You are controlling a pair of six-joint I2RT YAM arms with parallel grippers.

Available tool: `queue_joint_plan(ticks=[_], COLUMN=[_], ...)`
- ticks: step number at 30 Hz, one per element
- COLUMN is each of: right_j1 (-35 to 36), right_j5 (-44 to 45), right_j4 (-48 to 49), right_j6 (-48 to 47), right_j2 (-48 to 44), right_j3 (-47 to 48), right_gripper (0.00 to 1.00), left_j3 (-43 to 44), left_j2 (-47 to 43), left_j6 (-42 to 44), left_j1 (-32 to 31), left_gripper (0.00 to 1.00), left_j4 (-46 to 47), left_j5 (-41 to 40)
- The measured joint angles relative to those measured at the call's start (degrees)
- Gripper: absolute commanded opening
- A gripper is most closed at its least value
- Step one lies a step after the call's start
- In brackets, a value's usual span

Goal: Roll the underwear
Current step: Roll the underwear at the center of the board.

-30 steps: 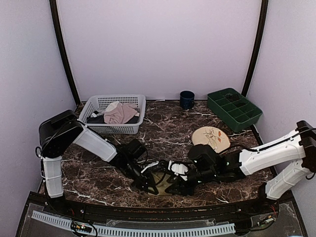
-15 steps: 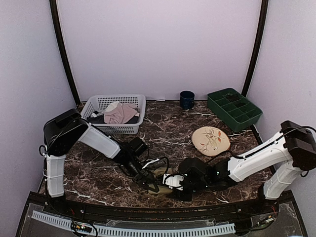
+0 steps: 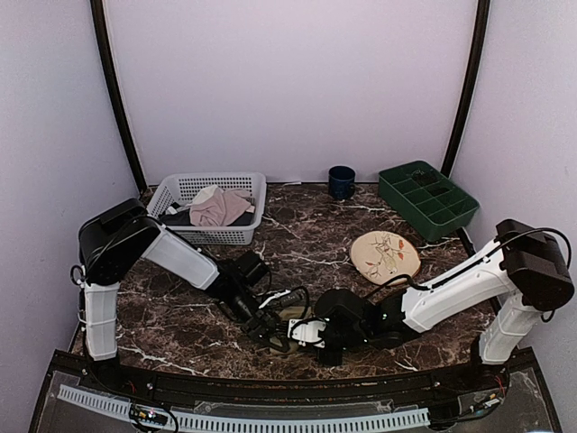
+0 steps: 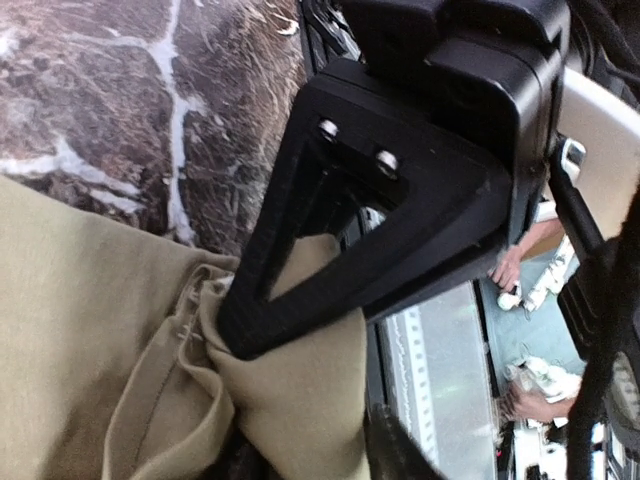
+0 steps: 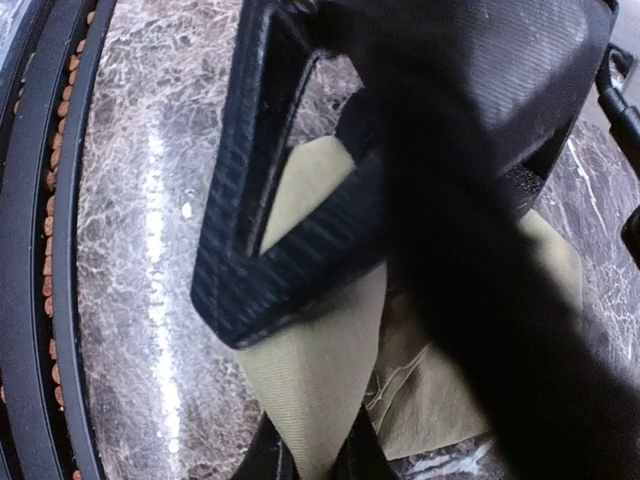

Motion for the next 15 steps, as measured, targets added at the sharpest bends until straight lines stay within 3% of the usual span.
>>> queue_joint_plan(ticks=[7,12,15], right_j1=[-0.6,-3.3,-5.5], right_j5=[-5.9,-13.8,-18.7], right_j4=[-0.4,-2.6,-4.0], right_j6=[2.6,6.0,8.0], right_j2=[-0.1,1.1,2.3], right_j3=[0.1,2.0,3.5], right_gripper=[0.0,0.0,0.0], left_j3=[-10.1,-18.3,-21.5], left_j2=[-10.1,-25.5,-36.9], left_j6=[-1.8,-2.7,-2.8], left_j1=[3.4,11.1,11.2], left_gripper=[0.49,0.53,0.54], left_j4=[3.2,3.3,4.9], left_j5=[-7.0,-16.7,-22.8])
